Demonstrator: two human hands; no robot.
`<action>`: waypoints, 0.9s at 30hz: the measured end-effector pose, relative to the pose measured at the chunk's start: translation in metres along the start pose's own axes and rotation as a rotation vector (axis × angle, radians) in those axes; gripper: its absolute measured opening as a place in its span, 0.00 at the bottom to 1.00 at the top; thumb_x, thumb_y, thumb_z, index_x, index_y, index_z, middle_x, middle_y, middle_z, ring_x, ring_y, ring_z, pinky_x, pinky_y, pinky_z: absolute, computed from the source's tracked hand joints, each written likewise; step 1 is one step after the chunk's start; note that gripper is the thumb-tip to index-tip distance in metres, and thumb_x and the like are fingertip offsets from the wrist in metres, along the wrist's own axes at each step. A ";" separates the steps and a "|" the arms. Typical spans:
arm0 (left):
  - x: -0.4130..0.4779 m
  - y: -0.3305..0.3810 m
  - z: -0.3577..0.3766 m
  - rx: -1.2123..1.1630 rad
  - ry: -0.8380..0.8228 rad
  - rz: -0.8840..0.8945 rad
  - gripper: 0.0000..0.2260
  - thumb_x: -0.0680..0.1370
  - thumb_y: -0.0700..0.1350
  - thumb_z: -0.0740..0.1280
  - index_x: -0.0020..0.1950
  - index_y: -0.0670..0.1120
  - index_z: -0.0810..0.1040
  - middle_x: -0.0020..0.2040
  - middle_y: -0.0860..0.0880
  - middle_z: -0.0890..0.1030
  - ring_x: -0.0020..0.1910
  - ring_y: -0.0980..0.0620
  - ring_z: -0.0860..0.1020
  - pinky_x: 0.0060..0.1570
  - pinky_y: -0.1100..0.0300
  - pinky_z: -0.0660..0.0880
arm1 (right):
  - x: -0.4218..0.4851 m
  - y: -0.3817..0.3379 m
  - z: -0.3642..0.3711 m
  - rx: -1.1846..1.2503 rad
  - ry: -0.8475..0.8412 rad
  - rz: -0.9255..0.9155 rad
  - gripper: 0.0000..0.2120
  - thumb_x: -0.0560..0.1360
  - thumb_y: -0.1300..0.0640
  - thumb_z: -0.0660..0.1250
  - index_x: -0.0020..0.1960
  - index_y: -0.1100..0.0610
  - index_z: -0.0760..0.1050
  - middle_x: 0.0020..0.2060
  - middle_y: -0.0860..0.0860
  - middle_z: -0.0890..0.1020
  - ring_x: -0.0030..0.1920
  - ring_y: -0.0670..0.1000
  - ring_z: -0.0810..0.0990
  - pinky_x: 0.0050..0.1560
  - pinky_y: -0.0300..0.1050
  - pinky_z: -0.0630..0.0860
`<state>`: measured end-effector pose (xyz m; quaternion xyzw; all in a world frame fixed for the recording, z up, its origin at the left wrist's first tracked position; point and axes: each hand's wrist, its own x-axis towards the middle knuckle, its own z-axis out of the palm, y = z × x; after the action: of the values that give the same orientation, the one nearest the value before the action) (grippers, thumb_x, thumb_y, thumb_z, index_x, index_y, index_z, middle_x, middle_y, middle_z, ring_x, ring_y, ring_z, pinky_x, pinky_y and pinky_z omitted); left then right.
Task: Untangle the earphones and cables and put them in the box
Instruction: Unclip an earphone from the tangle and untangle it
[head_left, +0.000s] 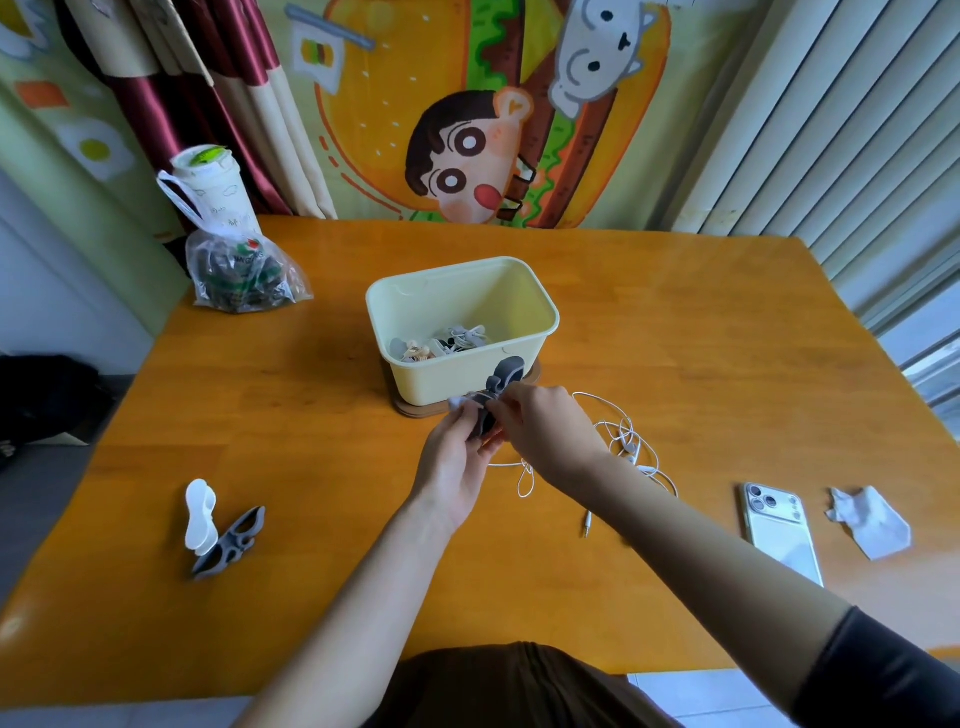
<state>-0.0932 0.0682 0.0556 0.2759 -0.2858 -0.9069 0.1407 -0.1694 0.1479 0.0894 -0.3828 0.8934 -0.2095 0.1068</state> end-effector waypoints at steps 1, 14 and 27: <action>0.000 0.001 0.000 -0.013 -0.001 0.004 0.12 0.83 0.41 0.55 0.58 0.39 0.75 0.53 0.43 0.82 0.54 0.49 0.80 0.47 0.59 0.78 | 0.000 0.000 0.000 0.001 0.008 0.001 0.15 0.80 0.53 0.58 0.41 0.61 0.73 0.36 0.59 0.80 0.36 0.60 0.77 0.35 0.52 0.74; 0.000 0.007 0.003 -0.074 0.036 0.067 0.10 0.82 0.38 0.55 0.54 0.37 0.75 0.50 0.42 0.82 0.52 0.50 0.81 0.45 0.61 0.78 | -0.003 -0.002 0.000 -0.083 0.056 -0.086 0.14 0.81 0.52 0.56 0.44 0.61 0.71 0.35 0.58 0.78 0.34 0.60 0.76 0.30 0.49 0.68; 0.001 0.008 -0.001 0.079 0.059 0.091 0.10 0.82 0.41 0.59 0.52 0.39 0.79 0.45 0.44 0.85 0.46 0.50 0.83 0.42 0.60 0.80 | -0.004 -0.006 -0.004 -0.181 0.007 -0.086 0.12 0.82 0.52 0.54 0.47 0.59 0.70 0.38 0.56 0.78 0.35 0.59 0.75 0.30 0.47 0.67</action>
<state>-0.0925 0.0609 0.0586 0.2946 -0.3294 -0.8790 0.1791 -0.1639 0.1484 0.0956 -0.4282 0.8918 -0.1336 0.0594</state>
